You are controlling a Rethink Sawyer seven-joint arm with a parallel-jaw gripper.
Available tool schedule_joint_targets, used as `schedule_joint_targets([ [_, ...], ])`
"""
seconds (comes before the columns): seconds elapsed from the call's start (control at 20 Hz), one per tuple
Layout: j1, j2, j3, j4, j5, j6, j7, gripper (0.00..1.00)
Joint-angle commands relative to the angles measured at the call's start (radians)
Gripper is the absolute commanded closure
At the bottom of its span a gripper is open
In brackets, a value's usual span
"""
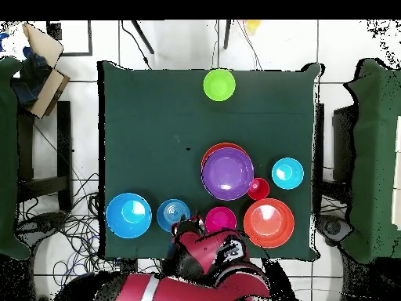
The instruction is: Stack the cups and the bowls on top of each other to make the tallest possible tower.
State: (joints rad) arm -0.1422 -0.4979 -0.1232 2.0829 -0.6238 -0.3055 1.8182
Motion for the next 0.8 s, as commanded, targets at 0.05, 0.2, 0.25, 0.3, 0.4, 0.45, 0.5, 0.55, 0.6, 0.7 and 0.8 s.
schedule_joint_targets([
  [0.05,0.048,0.039,0.047,-0.147,0.059,-0.026,0.107,0.00],
  [0.2,0.069,0.037,0.041,-0.178,0.064,-0.013,0.099,0.00],
  [0.25,0.076,0.037,0.041,-0.188,0.065,-0.007,0.096,0.00],
  [0.3,0.079,0.037,0.041,-0.192,0.064,-0.003,0.097,0.00],
  [0.4,0.082,0.034,0.044,-0.199,0.062,0.004,0.097,0.00],
  [0.45,0.082,0.034,0.045,-0.200,0.059,0.006,0.098,0.00],
  [0.5,0.081,0.032,0.046,-0.201,0.056,0.008,0.099,0.00],
  [0.55,0.079,0.031,0.048,-0.201,0.053,0.010,0.100,0.00],
  [0.6,0.078,0.031,0.048,-0.202,0.051,0.011,0.100,0.00],
  [0.7,0.077,0.031,0.049,-0.204,0.048,0.013,0.102,0.00],
  [0.8,0.078,0.033,0.047,-0.205,0.048,0.012,0.105,0.00],
])
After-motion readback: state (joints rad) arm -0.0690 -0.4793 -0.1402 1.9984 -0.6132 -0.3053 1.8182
